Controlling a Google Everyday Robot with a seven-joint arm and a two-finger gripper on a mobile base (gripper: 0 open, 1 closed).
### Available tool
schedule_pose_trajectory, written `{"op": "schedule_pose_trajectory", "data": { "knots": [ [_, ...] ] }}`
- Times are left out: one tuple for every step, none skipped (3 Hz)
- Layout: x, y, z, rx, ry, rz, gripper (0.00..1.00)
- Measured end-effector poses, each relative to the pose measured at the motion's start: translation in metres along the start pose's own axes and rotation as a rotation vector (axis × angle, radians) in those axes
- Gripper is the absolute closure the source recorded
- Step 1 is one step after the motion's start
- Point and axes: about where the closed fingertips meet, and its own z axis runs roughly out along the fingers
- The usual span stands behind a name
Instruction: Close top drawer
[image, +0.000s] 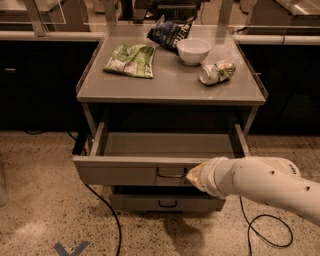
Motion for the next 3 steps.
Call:
{"op": "schedule_pose_trajectory", "data": {
  "knots": [
    [-0.006, -0.016, -0.002, 0.044, -0.001, -0.006, 1.0],
    [-0.012, -0.033, 0.0, 0.077, -0.006, -0.006, 1.0],
    [-0.021, -0.067, 0.009, 0.129, -0.002, 0.008, 1.0]
  ]
}}
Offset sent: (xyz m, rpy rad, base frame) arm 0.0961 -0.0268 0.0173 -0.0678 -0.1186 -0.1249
